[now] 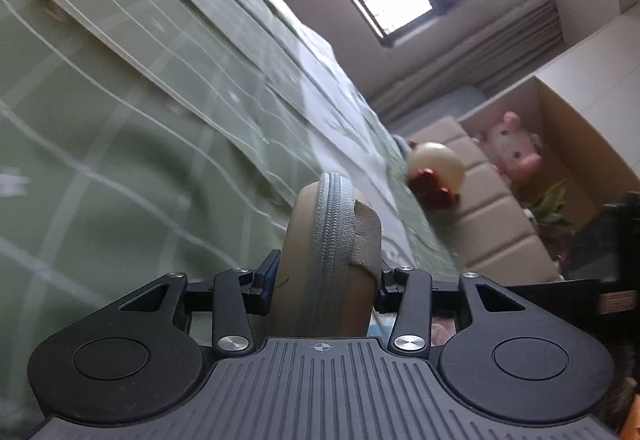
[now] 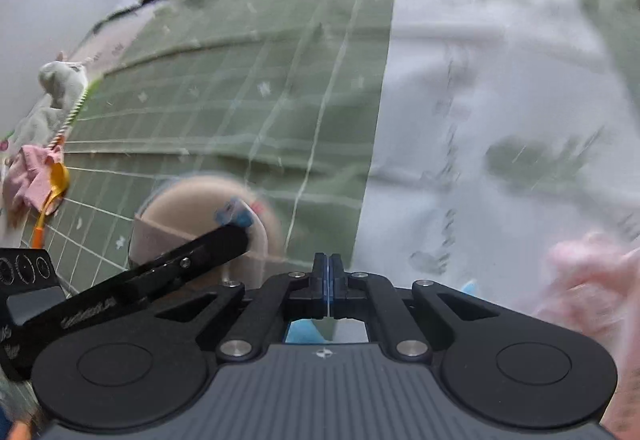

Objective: Organize soft objects
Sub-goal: 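Grasp the blue face mask with the right gripper while the left lifts the pouch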

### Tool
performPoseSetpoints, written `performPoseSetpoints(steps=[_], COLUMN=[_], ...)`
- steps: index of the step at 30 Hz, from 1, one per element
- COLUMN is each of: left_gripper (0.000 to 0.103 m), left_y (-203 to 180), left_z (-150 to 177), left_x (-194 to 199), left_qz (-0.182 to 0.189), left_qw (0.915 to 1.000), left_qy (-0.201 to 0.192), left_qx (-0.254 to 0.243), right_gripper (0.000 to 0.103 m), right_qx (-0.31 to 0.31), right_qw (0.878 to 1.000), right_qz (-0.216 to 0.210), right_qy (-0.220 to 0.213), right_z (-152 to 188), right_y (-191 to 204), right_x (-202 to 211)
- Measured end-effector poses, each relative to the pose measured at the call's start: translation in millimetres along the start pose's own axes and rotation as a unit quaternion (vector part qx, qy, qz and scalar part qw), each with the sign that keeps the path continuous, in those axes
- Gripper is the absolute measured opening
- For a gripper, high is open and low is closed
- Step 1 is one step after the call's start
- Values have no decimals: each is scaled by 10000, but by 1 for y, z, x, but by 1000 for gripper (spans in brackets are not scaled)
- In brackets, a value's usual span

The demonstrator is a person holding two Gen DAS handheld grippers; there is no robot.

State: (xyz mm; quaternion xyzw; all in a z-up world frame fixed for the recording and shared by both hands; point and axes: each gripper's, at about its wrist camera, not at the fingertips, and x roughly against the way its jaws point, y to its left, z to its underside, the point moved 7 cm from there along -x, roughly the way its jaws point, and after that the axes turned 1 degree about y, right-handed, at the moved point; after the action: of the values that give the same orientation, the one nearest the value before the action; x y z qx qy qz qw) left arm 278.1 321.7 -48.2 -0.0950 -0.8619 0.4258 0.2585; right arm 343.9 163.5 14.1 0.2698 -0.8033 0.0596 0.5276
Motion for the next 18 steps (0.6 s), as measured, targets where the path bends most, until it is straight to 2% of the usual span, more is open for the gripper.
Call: performPoseSetpoints(steps=[4, 6, 8, 11, 17, 18], left_gripper=[47, 47, 47, 47, 48, 48], left_y=[-8, -14, -18, -19, -17, -17], left_z=[3, 11, 20, 35, 43, 42], left_x=[49, 75, 92, 105, 137, 142], left_qz=[-296, -628, -888, -1268, -1542, -1654], left_qw=[9985, 9955, 9925, 9877, 9820, 9797], left_qy=[-379, -508, -505, -301, -253, -253], left_qx=[-266, -502, -672, -864, -1061, -1103], right_gripper=[8, 12, 13, 13, 13, 6], right_qx=[1088, 1461, 1762, 2197, 2457, 2456], right_qw=[9909, 9857, 9818, 9740, 9639, 9639], right_qz=[309, 280, 213, 481, 1014, 999], right_qy=[-732, -791, -673, -257, 147, 230], right_z=[19, 40, 61, 91, 114, 114], right_y=[11, 13, 13, 12, 12, 11], right_x=[74, 98, 105, 88, 39, 34])
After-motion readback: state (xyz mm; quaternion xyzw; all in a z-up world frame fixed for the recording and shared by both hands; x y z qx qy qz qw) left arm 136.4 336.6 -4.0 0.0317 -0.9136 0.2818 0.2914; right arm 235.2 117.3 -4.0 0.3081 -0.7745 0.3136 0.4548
